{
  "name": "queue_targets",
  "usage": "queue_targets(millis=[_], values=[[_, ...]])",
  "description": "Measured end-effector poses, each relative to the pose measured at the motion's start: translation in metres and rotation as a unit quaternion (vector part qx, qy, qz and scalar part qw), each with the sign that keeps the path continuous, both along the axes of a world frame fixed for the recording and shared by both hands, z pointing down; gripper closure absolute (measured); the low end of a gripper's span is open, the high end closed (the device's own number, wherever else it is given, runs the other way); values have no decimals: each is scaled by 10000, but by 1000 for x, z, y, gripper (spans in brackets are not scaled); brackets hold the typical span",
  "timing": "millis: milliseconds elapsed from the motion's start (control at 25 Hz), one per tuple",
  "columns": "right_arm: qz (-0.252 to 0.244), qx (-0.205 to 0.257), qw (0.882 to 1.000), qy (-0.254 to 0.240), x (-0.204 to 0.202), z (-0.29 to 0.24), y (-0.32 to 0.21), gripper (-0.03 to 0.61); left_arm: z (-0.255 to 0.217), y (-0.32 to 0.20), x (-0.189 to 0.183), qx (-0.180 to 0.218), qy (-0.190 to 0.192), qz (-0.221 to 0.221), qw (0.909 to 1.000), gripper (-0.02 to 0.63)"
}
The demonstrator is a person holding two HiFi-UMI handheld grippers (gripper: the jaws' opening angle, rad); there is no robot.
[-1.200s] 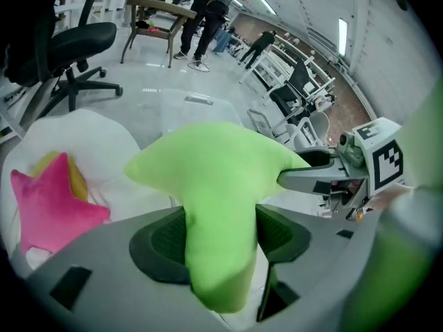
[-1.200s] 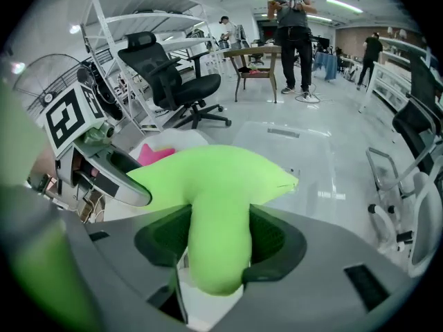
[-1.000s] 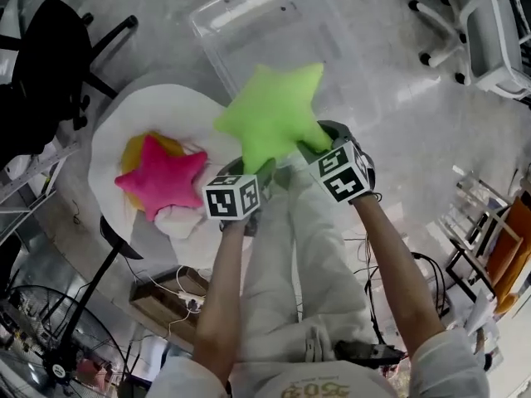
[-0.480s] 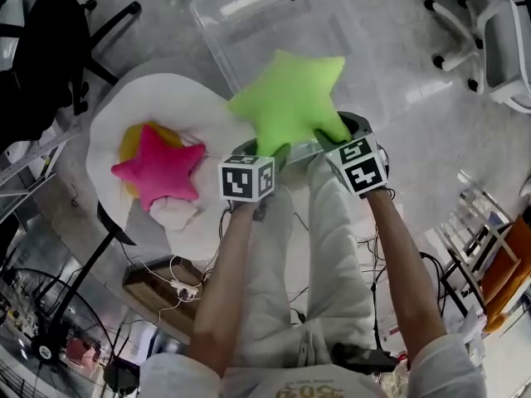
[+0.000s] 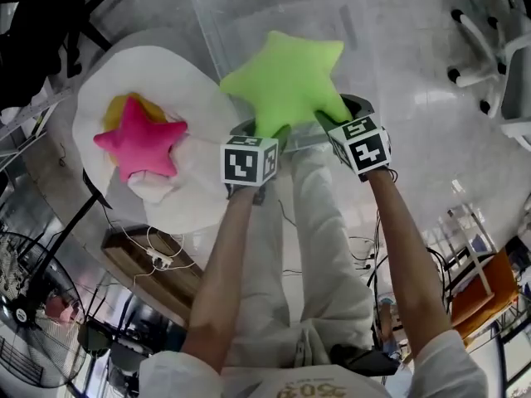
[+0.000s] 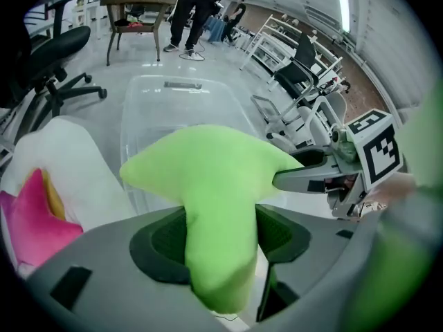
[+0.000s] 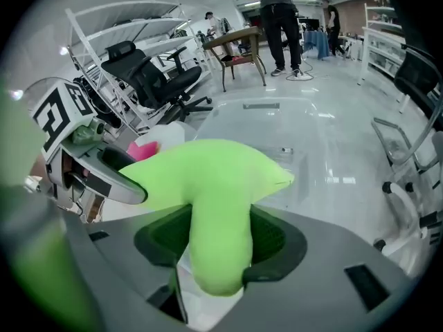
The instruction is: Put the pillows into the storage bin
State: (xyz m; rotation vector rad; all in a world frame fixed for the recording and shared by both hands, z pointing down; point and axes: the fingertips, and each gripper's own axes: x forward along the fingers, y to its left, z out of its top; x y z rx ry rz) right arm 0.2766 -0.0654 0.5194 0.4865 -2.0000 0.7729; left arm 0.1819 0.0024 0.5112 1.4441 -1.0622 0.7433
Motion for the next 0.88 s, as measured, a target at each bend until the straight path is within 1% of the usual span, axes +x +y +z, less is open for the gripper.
queue_targets(millis=[200, 400, 480, 560, 640, 680, 720, 800, 880], values=[[-203, -97, 9997, 18, 12, 17, -17, 336, 16, -16, 14, -127, -84, -159, 9998, 327], [-185, -249, 9995, -46, 21, 40, -30, 327, 36, -28, 22, -257, -57, -264, 9993, 327], [-164, -214, 9996, -86, 22, 49, -38, 327, 43, -36, 24, -256, -63, -291, 9992, 327], [-149, -120, 9998, -94, 22, 54, -46, 328, 48, -44, 24, -167, -104, -338, 9992, 325], [-201, 15, 9998, 88, 28, 59, -52, 303, 55, -50, 23, 2, -247, -329, 9992, 311], [-283, 112, 9992, 241, 31, 62, -55, 284, 61, -52, 23, 38, -340, -299, 9990, 291], [-382, 206, 9984, 373, 34, 65, -57, 265, 67, -52, 22, 8, -403, -273, 9988, 289], [-481, 212, 9975, 480, 38, 68, -55, 262, 77, -47, 24, -159, -345, -303, 9988, 284], [-440, 61, 9979, 478, 43, 68, -47, 262, 78, -41, 28, -265, -202, -360, 9988, 265]])
